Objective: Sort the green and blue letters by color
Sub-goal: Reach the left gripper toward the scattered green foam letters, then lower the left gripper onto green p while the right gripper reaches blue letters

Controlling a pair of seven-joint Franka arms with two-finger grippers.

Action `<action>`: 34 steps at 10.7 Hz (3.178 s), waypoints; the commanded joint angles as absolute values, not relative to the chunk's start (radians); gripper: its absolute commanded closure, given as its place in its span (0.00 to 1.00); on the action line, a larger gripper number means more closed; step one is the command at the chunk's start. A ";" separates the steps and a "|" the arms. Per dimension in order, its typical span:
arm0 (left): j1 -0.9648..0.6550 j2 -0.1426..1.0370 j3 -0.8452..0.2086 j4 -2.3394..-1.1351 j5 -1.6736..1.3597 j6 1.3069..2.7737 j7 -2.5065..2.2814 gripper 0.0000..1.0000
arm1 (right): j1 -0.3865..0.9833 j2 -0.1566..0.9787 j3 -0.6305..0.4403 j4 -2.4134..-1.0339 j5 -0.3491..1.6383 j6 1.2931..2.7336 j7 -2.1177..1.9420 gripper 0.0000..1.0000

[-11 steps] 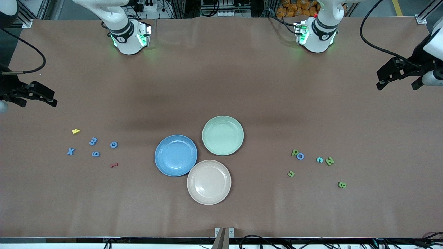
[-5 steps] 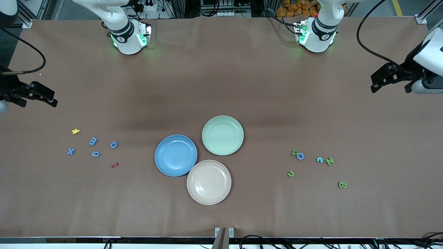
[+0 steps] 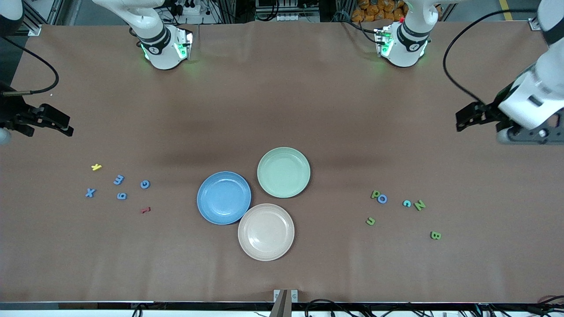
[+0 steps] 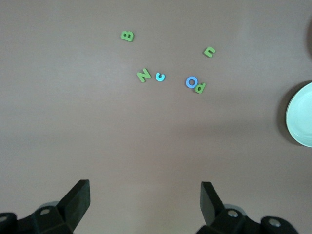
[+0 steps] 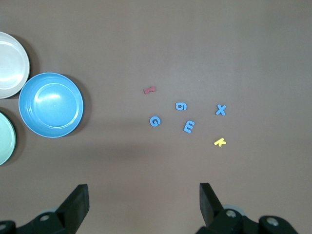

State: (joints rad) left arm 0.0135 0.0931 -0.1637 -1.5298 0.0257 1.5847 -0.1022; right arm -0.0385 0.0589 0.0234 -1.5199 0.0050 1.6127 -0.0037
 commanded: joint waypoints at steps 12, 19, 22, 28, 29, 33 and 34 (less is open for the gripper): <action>-0.170 0.550 -0.181 -1.741 0.052 2.239 -0.183 0.33 | 0.010 0.058 0.029 -1.514 -0.157 1.444 -0.011 0.00; -0.185 0.653 -0.176 -1.692 0.224 2.328 -0.186 0.42 | -0.024 0.055 0.021 -1.705 -0.068 1.667 0.021 0.00; -0.196 0.679 -0.176 -1.690 0.302 2.341 -0.215 0.43 | -0.031 0.072 0.021 -1.813 -0.005 1.842 0.005 0.00; -0.195 0.701 -0.173 -1.689 0.374 2.349 -0.216 0.47 | -0.089 0.219 0.021 -1.937 0.021 2.091 -0.046 0.00; -0.196 0.701 -0.173 -1.689 0.385 2.350 -0.216 0.47 | -0.083 0.232 0.021 -2.016 0.021 2.232 -0.046 0.00; -0.196 0.715 -0.173 -1.678 0.407 2.350 -0.219 0.50 | -0.028 0.373 0.023 -2.045 0.018 2.373 -0.045 0.00; -0.196 0.716 -0.173 -1.677 0.407 2.349 -0.219 0.50 | -0.014 0.388 0.023 -2.039 0.018 2.381 -0.046 0.00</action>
State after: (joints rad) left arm -0.1891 0.6983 -0.1778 -1.6994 0.3716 2.3423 -0.1882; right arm -0.0454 0.3573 0.0210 -2.0531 0.0008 2.3606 -0.0306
